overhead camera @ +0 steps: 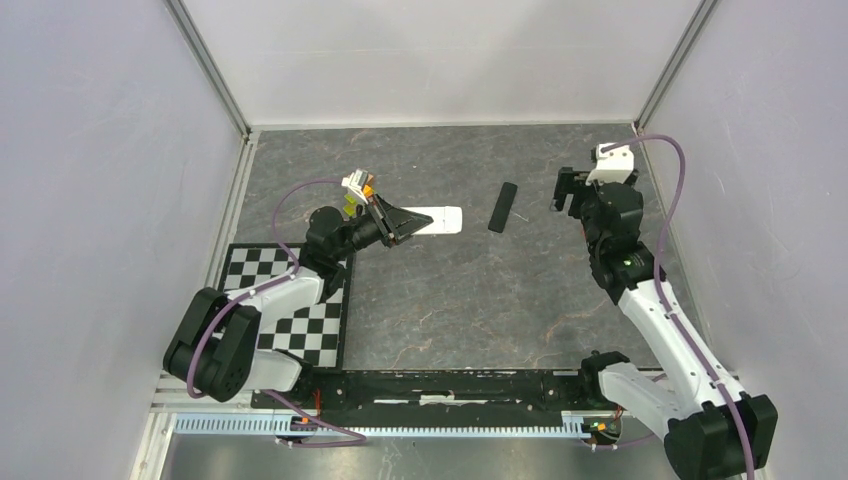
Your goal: Load the batteries into the remote control
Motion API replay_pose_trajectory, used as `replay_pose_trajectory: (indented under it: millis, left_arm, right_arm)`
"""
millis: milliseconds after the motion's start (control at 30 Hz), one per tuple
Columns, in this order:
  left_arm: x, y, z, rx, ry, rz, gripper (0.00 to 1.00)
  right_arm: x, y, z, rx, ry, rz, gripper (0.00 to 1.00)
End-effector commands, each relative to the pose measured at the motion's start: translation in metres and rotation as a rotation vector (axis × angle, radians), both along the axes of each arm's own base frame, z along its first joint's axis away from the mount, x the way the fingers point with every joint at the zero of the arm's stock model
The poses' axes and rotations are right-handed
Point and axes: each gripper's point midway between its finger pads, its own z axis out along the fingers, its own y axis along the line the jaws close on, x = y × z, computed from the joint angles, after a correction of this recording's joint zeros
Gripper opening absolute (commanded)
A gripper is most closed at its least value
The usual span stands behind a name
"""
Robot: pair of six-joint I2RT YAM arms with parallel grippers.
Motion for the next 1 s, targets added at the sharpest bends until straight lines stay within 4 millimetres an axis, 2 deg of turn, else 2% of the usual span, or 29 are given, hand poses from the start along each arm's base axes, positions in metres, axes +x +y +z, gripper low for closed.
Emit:
replay_pose_trajectory:
  millis: [0,100,200,267,367,433,533,700,967]
  left_arm:
    - [-0.002,-0.001,0.027,0.004,-0.126,-0.021,0.02]
    - [-0.006,-0.003,0.031,0.002,-0.146,-0.049,0.02]
    - [-0.008,-0.003,0.035,-0.009,-0.157,-0.059,0.02]
    - [-0.01,-0.003,0.038,-0.027,-0.157,-0.063,0.02]
    - [-0.011,-0.004,0.044,-0.066,-0.153,-0.073,0.02]
    - [-0.013,-0.004,0.047,-0.093,-0.143,-0.085,0.02]
    - [-0.014,-0.005,0.05,-0.123,-0.136,-0.099,0.02]
    - [-0.014,-0.006,0.05,-0.15,-0.128,-0.105,0.02]
    - [-0.018,-0.005,0.054,-0.157,-0.148,-0.112,0.02]
  right_arm:
    - [-0.007,0.043,-0.009,0.024,0.002,0.257,0.86]
    - [-0.017,0.099,-0.013,0.261,0.121,0.486,0.83]
    - [-0.043,0.158,-0.013,0.613,0.207,0.73,0.81]
    - [-0.057,0.175,-0.004,0.835,0.192,0.798,0.8]
    - [-0.07,0.184,0.019,1.043,0.11,0.87,0.79]
    - [-0.073,0.192,0.025,1.082,0.116,0.899,0.79]
    - [-0.071,0.206,0.028,1.074,0.14,0.912,0.75]
    - [-0.063,0.22,0.037,1.069,0.124,0.922,0.62]
    - [-0.044,0.233,0.029,1.026,0.17,0.862,0.42]
